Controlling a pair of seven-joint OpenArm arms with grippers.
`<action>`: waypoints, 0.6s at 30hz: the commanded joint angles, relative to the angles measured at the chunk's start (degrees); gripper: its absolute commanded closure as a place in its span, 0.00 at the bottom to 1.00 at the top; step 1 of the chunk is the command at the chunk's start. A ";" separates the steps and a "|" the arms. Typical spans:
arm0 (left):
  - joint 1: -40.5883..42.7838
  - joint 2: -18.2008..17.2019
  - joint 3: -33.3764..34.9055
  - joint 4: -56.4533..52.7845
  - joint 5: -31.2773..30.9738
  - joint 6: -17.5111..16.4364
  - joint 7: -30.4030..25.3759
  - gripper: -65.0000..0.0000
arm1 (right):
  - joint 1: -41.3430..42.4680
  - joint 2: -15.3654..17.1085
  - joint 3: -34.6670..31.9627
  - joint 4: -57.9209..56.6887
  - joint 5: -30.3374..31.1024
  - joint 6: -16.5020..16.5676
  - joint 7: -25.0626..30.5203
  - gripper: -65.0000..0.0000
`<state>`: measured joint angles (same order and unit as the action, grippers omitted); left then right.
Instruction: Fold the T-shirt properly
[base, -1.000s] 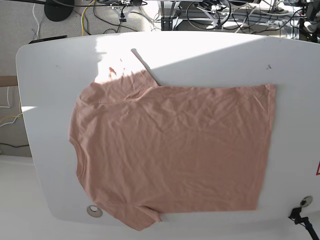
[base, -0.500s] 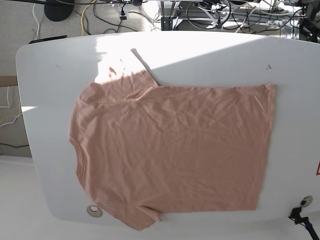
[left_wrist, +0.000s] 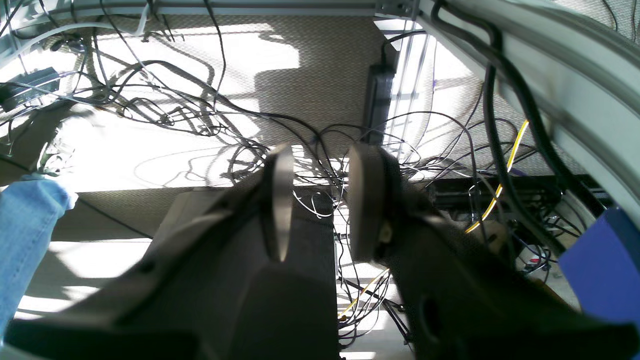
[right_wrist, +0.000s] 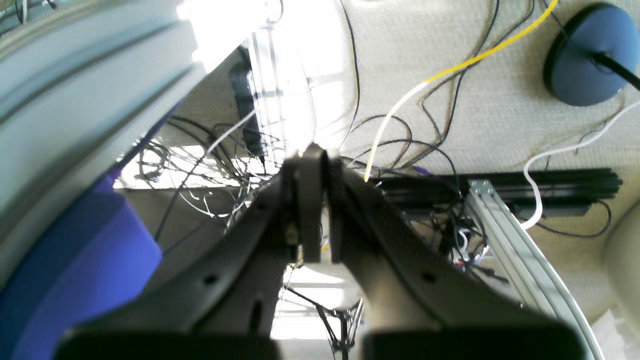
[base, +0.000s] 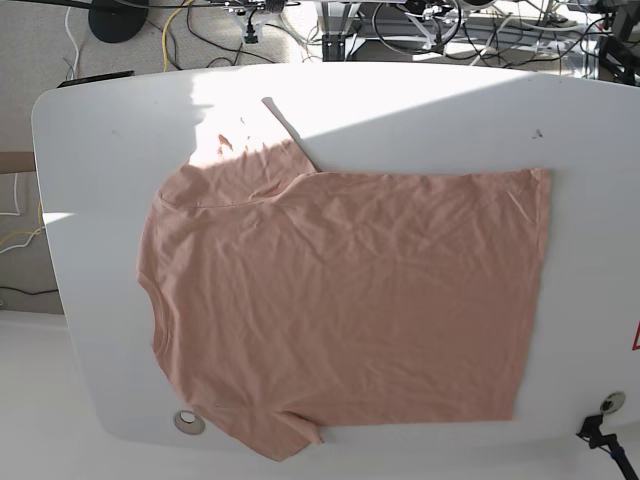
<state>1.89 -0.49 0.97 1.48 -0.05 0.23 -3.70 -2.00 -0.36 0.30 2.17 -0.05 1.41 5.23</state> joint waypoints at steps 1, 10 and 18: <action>0.61 -0.17 0.04 0.68 -0.17 0.25 0.14 0.71 | -0.86 0.23 0.01 -0.02 -0.43 -0.14 2.46 0.97; 10.64 -0.34 0.13 15.01 -0.17 0.17 0.14 0.71 | -12.02 0.23 0.01 17.21 -0.43 -0.40 4.66 0.97; 20.04 -2.01 0.13 27.93 -0.17 0.17 0.14 0.71 | -23.71 0.23 0.01 34.09 -0.43 -0.49 4.66 0.97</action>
<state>21.17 -2.63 1.13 29.04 -0.08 0.25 -3.22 -24.77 -0.30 0.27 33.89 -0.27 1.02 9.06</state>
